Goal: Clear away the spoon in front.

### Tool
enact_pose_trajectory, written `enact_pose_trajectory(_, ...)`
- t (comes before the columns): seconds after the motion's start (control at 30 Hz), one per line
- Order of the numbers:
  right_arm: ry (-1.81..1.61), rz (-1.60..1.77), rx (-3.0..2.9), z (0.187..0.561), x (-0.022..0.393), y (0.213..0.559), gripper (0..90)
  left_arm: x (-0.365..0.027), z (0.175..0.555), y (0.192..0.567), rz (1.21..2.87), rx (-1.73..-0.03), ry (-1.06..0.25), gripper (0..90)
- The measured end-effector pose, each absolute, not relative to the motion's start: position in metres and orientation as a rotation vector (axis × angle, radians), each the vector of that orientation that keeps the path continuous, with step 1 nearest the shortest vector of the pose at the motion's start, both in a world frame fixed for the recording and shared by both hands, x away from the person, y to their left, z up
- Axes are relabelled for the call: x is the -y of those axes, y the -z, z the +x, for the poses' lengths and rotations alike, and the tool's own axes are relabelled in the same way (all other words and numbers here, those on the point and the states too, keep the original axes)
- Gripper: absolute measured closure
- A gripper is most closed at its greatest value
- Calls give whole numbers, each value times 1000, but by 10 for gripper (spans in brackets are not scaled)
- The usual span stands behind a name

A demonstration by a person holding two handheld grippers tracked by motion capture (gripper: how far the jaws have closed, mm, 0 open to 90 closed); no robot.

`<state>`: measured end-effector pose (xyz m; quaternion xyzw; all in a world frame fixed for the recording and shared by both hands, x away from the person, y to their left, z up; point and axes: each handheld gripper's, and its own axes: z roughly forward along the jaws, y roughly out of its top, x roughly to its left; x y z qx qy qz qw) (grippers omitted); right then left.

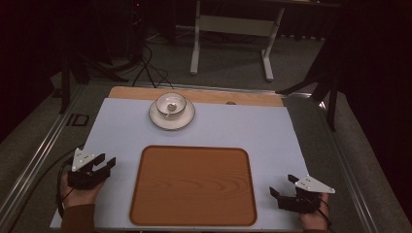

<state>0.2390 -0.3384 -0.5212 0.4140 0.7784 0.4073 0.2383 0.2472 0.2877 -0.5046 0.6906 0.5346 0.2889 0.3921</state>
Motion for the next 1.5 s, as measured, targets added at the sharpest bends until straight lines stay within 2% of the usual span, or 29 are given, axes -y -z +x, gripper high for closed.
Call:
enact_pose_trajectory(0.63,-1127,1126,-2105,238,339,519,134,-283,258,493,1765,-1303,-748,533)
enact_pose_trajectory(1.17,-1128,1125,-2100,238,340,519,133,-258,286,459,1823,-1158,-787,526)
enact_pose_trajectory(1.5,-1127,1127,-2100,238,340,519,133,-248,306,452,1822,-1125,-781,526)
